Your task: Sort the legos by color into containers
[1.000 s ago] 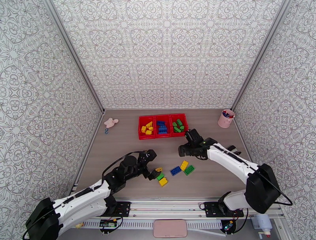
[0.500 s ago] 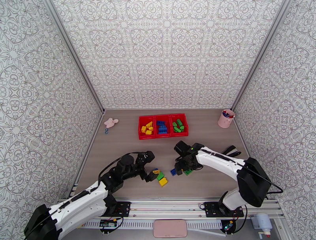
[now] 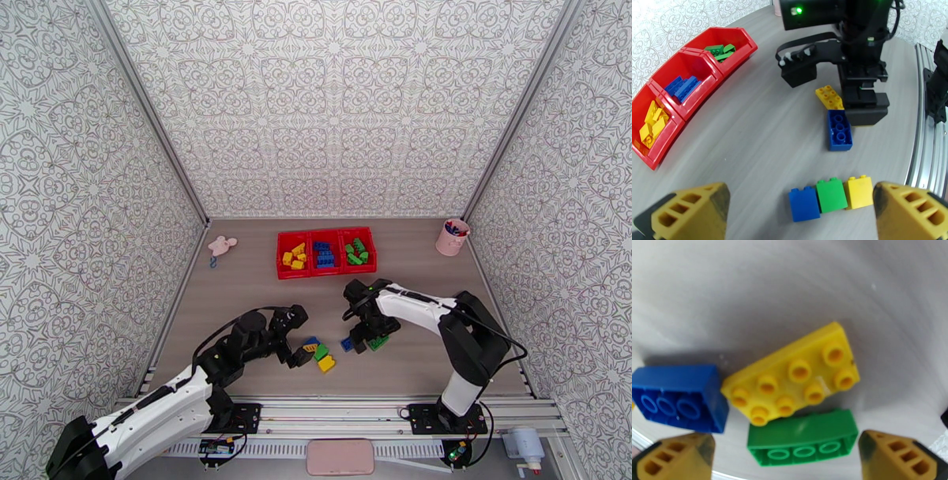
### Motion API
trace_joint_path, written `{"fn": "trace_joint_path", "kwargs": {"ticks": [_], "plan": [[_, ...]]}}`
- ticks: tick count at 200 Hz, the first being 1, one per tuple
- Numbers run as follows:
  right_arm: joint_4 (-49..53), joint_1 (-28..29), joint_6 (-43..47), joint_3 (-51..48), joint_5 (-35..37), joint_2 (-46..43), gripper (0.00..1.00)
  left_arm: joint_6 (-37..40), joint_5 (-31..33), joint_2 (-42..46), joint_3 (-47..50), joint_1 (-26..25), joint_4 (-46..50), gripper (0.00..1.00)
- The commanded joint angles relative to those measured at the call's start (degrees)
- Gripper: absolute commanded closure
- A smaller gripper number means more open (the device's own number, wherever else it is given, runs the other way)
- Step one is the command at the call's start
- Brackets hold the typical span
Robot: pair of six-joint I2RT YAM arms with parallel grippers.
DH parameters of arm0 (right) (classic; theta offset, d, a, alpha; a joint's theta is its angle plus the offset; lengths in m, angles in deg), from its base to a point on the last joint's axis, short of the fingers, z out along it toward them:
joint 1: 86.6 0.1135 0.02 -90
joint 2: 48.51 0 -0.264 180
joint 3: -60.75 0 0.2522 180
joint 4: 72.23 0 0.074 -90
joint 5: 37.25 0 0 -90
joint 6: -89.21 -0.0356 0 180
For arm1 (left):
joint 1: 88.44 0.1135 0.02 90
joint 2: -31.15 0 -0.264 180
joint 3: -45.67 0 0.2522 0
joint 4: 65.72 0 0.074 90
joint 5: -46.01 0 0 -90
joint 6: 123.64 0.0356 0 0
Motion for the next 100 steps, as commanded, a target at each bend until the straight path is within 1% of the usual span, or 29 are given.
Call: {"fn": "trace_joint_path", "kwargs": {"ticks": [1, 30, 65, 100], "plan": [[1.6, -0.7, 2.8, 2.4, -0.8, 1.3, 0.01, 0.1, -0.2, 0.2, -1.7, -0.1, 1.2, 0.00], [1.0, -1.4, 3.2, 1.2, -2.0, 1.4, 0.05, -0.4, 0.5, 0.1, -1.3, -0.6, 0.9, 0.00], [1.1, -2.2, 3.6, 0.8, -3.3, 2.5, 0.05, -0.9, 0.7, -0.4, -1.0, -1.2, -0.1, 0.00], [1.3, -2.5, 3.6, 1.2, -3.4, 4.5, 0.12, -0.8, 0.6, -1.1, -1.2, -1.5, -0.6, 0.00]]}}
